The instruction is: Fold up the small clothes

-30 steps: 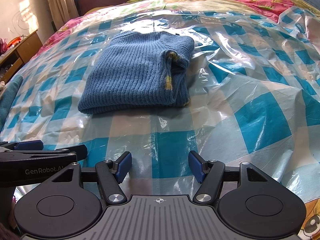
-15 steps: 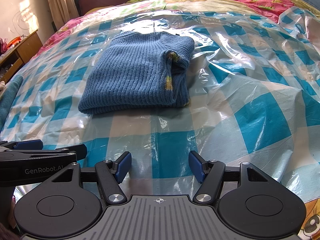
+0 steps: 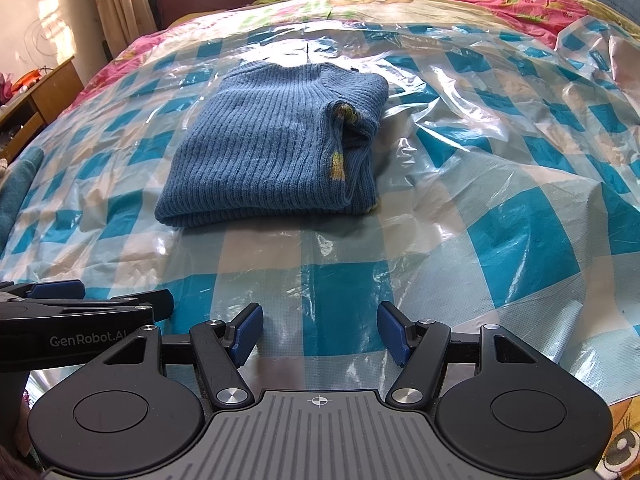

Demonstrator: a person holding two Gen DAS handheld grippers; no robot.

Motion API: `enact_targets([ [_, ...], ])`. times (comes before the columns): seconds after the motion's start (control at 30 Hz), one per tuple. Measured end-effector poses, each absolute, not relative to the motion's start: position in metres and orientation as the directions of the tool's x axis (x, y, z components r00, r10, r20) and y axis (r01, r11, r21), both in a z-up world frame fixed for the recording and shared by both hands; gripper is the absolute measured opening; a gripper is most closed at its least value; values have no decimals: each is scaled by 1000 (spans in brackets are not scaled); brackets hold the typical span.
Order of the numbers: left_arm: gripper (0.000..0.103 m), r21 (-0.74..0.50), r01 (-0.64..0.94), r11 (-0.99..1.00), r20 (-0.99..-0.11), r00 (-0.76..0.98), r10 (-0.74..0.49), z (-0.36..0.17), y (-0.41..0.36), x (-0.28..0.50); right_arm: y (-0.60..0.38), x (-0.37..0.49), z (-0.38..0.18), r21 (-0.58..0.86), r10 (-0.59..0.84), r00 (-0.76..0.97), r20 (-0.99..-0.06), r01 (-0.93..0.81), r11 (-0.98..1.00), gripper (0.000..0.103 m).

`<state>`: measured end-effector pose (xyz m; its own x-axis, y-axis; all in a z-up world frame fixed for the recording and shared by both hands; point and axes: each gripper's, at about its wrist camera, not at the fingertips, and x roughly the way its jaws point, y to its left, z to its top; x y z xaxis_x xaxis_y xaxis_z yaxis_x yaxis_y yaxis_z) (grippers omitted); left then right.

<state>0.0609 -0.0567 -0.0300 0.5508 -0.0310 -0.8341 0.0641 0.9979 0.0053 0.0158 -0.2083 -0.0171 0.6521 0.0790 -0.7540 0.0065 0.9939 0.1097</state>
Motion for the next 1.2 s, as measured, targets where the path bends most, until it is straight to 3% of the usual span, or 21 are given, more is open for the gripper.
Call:
enact_targets([
  [1.2, 95, 20, 59, 998, -831, 557, -16, -28, -59, 59, -208, 15, -14, 108, 79, 656, -751, 3, 994, 64],
])
